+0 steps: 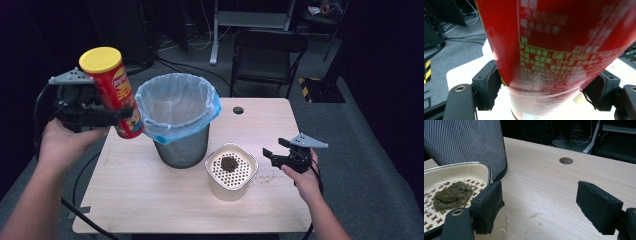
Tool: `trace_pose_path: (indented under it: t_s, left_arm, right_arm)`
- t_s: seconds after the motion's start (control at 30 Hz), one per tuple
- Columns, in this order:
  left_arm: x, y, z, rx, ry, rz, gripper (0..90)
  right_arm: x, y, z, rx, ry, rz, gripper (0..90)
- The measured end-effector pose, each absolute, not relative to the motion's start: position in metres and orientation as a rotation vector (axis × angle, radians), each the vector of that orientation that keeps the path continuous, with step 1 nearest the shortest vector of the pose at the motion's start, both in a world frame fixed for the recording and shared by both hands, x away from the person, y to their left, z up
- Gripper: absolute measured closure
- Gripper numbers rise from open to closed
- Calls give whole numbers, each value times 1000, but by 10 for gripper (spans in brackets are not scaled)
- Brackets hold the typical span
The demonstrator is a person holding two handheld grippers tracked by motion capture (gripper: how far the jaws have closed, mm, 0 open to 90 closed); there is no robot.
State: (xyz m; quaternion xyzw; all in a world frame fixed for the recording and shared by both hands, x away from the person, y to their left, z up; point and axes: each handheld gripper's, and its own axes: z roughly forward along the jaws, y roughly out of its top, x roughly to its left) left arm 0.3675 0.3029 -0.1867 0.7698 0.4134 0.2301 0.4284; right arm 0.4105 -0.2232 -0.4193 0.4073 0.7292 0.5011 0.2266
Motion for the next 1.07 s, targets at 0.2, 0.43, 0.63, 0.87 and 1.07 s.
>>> trace_pose_path:
  t_s: [0.2, 0.43, 0.63, 0.87, 1.07]
  left_arm:
    - [389, 293, -172, 1887, 1025, 548, 234]
    - [427, 275, -178, 1871, 1039, 508, 234]
    - [451, 256, -194, 1902, 1072, 506, 232]
    - [464, 252, -219, 1884, 1183, 556, 116]
    - [448, 277, -232, 1857, 1179, 500, 119]
  right_arm:
    - [411, -222, -421, 1122, 2014, 1378, 210]
    - [411, -221, -420, 1125, 2001, 1388, 210]
    - [411, -223, -420, 1126, 1998, 1395, 210]
    - [411, -220, -420, 1110, 2006, 1399, 210]
    - [409, -220, -420, 1111, 2006, 1398, 209]
